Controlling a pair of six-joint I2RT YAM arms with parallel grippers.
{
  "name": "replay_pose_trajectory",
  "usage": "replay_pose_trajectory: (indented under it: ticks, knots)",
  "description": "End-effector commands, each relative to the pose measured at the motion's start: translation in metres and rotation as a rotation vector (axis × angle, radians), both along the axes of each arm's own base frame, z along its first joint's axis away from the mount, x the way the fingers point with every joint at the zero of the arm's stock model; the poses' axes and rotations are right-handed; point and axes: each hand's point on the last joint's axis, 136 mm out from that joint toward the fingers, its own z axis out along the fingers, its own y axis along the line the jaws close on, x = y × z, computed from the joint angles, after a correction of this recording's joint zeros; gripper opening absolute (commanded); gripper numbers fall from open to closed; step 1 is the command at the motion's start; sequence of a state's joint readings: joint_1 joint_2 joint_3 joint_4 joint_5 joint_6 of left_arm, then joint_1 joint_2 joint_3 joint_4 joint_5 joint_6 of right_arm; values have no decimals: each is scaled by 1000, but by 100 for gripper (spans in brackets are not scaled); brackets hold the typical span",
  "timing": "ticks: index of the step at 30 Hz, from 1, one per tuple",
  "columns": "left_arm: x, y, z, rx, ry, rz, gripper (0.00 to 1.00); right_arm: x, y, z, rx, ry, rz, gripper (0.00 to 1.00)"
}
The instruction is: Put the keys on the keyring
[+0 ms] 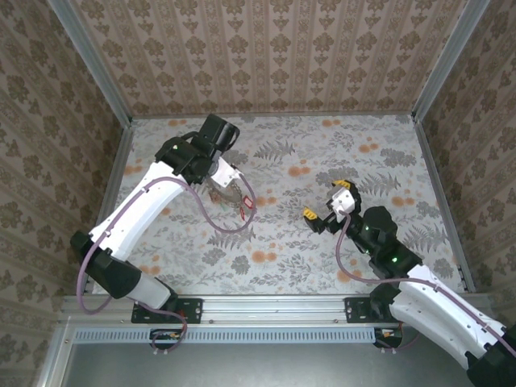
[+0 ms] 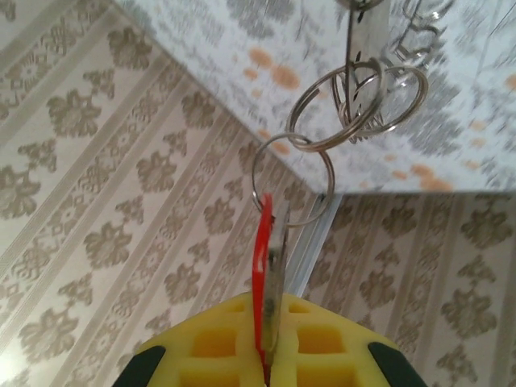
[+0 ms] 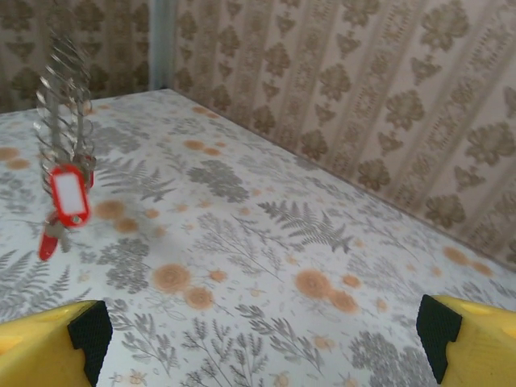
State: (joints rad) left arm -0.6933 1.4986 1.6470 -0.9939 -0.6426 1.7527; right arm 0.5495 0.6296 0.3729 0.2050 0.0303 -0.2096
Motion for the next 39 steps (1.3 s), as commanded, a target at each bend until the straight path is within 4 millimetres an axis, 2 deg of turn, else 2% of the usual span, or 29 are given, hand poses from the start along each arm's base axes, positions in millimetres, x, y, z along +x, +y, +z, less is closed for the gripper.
replay_pose_trajectory:
  ticks: [1, 6, 10, 15, 18, 25, 28, 30, 33, 36, 39]
  knots:
    - [20, 2, 27, 84, -123, -22, 0, 11, -26, 4, 88, -18, -162, 100]
    - [24, -9, 28, 52, -128, -50, 0, 13, -41, 0, 113, -16, -229, 100]
    - [22, -26, 17, 7, -108, -72, 0, 14, -51, 0, 127, -11, -266, 100]
    - [18, -60, -10, -53, -47, -100, 0, 16, -61, -2, 170, 6, -318, 100]
    - [24, -85, -21, -86, -25, -117, 0, 17, -67, -2, 205, 12, -342, 100]
    - [45, -157, -45, -172, 4, -163, 0, 19, -82, 5, 261, 0, -408, 100]
    - [51, -173, -57, -194, 23, -177, 0, 18, -89, 7, 272, -10, -433, 100]
    - [53, -175, -68, -185, 39, -175, 0, 17, -93, 7, 275, -8, -446, 100]
    - [53, -168, -85, -182, 69, -155, 0, 16, -98, 3, 274, 1, -458, 100]
    - [48, -152, -102, -190, 101, -126, 0, 16, -100, 0, 278, 7, -463, 100]
    - [42, -127, -125, -185, 139, -66, 0, 16, -100, -3, 284, 13, -461, 100]
